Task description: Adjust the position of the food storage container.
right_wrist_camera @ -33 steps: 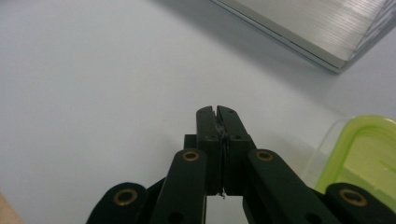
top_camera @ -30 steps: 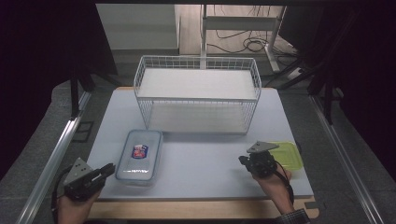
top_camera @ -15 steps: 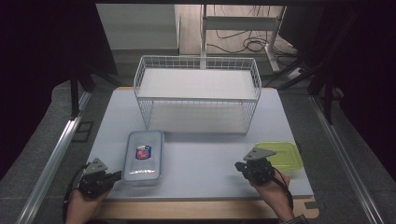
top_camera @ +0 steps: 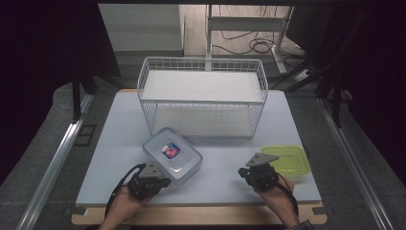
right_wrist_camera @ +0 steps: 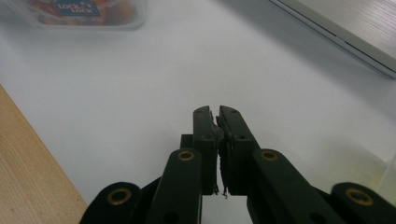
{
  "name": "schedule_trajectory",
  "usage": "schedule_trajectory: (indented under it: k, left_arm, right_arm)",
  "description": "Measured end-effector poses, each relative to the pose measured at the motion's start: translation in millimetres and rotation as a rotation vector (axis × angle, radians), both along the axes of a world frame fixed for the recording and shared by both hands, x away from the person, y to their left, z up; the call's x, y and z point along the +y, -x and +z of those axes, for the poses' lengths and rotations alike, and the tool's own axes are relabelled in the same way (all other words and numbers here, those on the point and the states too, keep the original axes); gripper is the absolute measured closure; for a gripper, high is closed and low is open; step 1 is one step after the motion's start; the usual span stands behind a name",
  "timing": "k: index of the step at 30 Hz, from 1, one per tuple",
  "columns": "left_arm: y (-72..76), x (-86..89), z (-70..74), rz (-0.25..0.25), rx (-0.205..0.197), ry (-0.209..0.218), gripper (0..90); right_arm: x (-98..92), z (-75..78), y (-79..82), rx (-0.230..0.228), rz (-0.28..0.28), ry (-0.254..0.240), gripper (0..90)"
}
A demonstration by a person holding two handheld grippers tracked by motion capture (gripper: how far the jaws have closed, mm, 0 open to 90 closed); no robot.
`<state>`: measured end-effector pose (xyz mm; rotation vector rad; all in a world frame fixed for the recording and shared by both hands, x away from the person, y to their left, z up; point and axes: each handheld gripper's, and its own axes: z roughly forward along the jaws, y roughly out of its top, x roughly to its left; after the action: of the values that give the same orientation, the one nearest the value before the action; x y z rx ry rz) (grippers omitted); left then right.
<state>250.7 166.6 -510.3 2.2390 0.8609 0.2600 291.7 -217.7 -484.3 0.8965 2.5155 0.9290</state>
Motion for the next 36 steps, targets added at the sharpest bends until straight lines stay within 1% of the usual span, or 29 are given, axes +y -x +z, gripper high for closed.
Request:
schedule_trajectory:
  k: [1,2,3,4,5,6,7,8,9,10,11,12,13,14,16,17,18,19,21,22,23,25,26,29,32,33,34,35,36]
  left_arm:
    - [-2.1,8.2,0.6,0.032,-0.005,0.0,90.0]
    - [-6.3,24.2,1.6,0.098,-0.018,-0.012,90.0]
    - [-10.9,38.0,2.0,0.15,-0.028,-0.01,90.0]
    - [-16.5,51.6,2.1,0.203,-0.034,0.012,90.0]
    - [-23.3,63.7,2.3,0.251,-0.04,0.028,90.0]
    - [-30.6,72.4,2.0,0.295,-0.051,0.036,90.0]
    - [-38.9,78.8,1.7,0.324,-0.064,0.03,90.0]
    - [-48.3,83.4,0.9,0.341,-0.07,0.034,90.0]
    - [-55.6,85.2,-0.1,0.349,-0.068,0.041,90.0]
    - [-67.1,85.3,-2.0,0.356,-0.076,0.036,90.0]
    - [-75.9,84.4,-4.2,0.356,-0.075,0.028,90.0]
    - [-84.1,83.1,-6.8,0.352,-0.065,0.032,90.0]
    - [-90.6,81.4,-9.6,0.343,-0.054,0.039,90.0]
    - [-96.6,76.3,-13.4,0.323,-0.044,0.03,90.0]
    - [-96.2,74.4,-13.9,0.322,-0.036,0.025,90.0]
    - [-94.8,73.9,-13.7,0.304,-0.026,0.037,90.0]
    - [-90.1,70.9,-12.6,0.285,-0.011,0.064,90.0]
    - [-87.8,67.9,-12.3,0.269,-0.002,0.059,90.0]
    - [-85.4,64.7,-12.4,0.263,-0.005,0.058,90.0]
    - [-79.7,55.7,-12.2,0.236,0.004,0.066,90.0]
    - [-79.7,55.7,-12.2,0.236,0.004,0.066,90.0]
    - [-75.0,46.7,-11.3,0.208,0.009,0.068,90.0]
    - [-72.7,41.8,-11.1,0.189,0.017,0.072,90.0]
    - [-65.2,27.9,-10.2,0.142,0.026,0.066,90.0]
    - [-56.3,17.2,-8.8,0.112,0.029,0.065,90.0]
    - [-52.7,14.0,-8.1,0.113,0.026,0.061,90.0]
    - [-49.2,11.4,-7.4,0.116,0.023,0.053,90.0]
    - [-46.0,9.4,-6.9,0.119,0.023,0.047,90.0]
    - [-43.1,8.0,-6.8,0.119,0.024,0.048,90.0]
  right_arm:
    - [-0.3,0.5,0.2,-0.003,-0.002,-0.006,85.4]
    - [-0.2,1.2,-0.1,-0.001,-0.002,-0.022,85.5]
    - [-0.2,1.2,-0.1,-0.001,-0.002,-0.022,85.5]
    - [2.6,0.7,-0.9,0.007,0.005,-0.036,85.9]
    - [2.6,0.7,-0.9,0.007,0.005,-0.036,85.9]
    - [8.8,-0.4,-0.8,0.02,0.016,-0.052,86.2]
    - [8.8,-0.4,-0.8,0.02,0.016,-0.052,86.2]
    - [12.5,-0.7,-0.6,0.019,0.027,-0.051,86.3]
    - [19.6,-0.9,1.1,0.018,0.044,-0.053,86.3]
    - [19.6,-0.9,1.1,0.018,0.044,-0.053,86.3]
    - [23.9,-1.0,2.4,0.018,0.058,-0.051,86.3]
    - [26.9,-1.4,3.5,0.02,0.069,-0.05,86.3]
    - [29.3,-2.1,4.6,0.021,0.079,-0.049,86.3]
    - [32.8,-3.7,6.7,0.028,0.089,-0.046,86.3]
    - [34.0,-4.3,7.7,0.032,0.093,-0.048,86.3]
    - [35.7,-4.5,9.4,0.035,0.097,-0.054,86.4]
    - [36.2,-4.6,9.7,0.034,0.098,-0.056,87.6]
    - [36.6,-4.8,9.9,0.031,0.094,-0.053,88.7]
    - [37.1,-5.2,9.9,0.033,0.085,-0.052,89.2]
    - [37.3,-6.1,10.1,0.044,0.074,-0.057,89.3]
    - [37.3,-6.1,10.1,0.044,0.074,-0.057,89.3]
    - [37.1,-6.9,10.7,0.053,0.068,-0.062,89.3]
    - [37.2,-7.4,11.0,0.067,0.07,-0.078,89.3]
    - [38.2,-8.2,11.3,0.068,0.069,-0.072,89.3]
    - [37.9,-8.9,11.2,0.076,0.065,-0.075,89.3]
    - [37.4,-8.8,11.1,0.074,0.061,-0.076,89.3]
    - [36.5,-8.6,10.8,0.07,0.052,-0.061,89.2]
    - [35.0,-8.6,10.2,0.065,0.046,-0.059,89.2]
    - [33.0,-8.4,9.3,0.072,0.035,-0.063,89.2]
